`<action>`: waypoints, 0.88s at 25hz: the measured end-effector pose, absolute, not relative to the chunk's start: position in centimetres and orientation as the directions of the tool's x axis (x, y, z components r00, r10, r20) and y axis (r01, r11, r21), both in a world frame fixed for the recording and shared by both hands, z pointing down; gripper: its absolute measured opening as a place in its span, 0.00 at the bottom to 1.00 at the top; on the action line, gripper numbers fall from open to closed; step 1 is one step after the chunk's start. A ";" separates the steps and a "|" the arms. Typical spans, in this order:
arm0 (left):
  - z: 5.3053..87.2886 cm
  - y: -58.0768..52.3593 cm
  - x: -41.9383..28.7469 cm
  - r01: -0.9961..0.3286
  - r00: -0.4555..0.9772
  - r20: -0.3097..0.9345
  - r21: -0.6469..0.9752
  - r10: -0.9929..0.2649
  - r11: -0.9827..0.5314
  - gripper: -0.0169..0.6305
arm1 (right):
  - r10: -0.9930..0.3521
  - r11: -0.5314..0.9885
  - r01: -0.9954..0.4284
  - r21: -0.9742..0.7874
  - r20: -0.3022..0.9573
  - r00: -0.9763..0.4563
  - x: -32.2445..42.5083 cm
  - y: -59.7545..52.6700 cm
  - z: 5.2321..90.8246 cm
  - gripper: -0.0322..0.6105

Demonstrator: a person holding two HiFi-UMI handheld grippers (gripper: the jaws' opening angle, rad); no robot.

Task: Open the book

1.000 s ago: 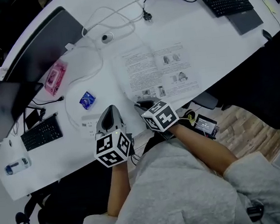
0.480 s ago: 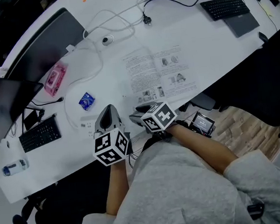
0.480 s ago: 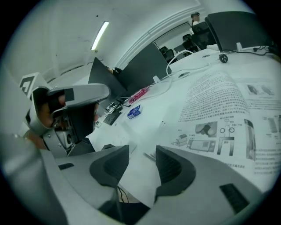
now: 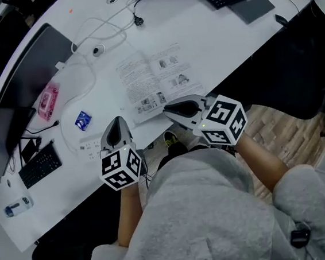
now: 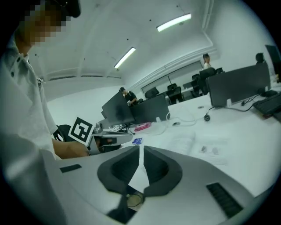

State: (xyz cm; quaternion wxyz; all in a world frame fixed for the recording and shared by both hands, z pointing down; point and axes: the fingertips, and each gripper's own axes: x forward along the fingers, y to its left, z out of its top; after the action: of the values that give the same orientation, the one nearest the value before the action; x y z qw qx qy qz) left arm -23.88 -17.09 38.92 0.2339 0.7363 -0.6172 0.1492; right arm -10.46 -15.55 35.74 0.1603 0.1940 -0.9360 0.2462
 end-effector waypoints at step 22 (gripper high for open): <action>28.9 0.2 -9.3 -0.933 0.360 0.295 0.094 -0.885 -0.348 0.04 | -0.744 0.591 -0.802 -0.086 0.327 -0.583 15.4 2.5 28.2 0.13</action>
State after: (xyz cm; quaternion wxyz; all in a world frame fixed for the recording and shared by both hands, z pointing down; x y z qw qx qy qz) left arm -9.33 0.20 28.95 0.1233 0.8154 -0.5573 0.0964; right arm 15.35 2.47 28.24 0.1294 0.4382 -0.8823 0.1128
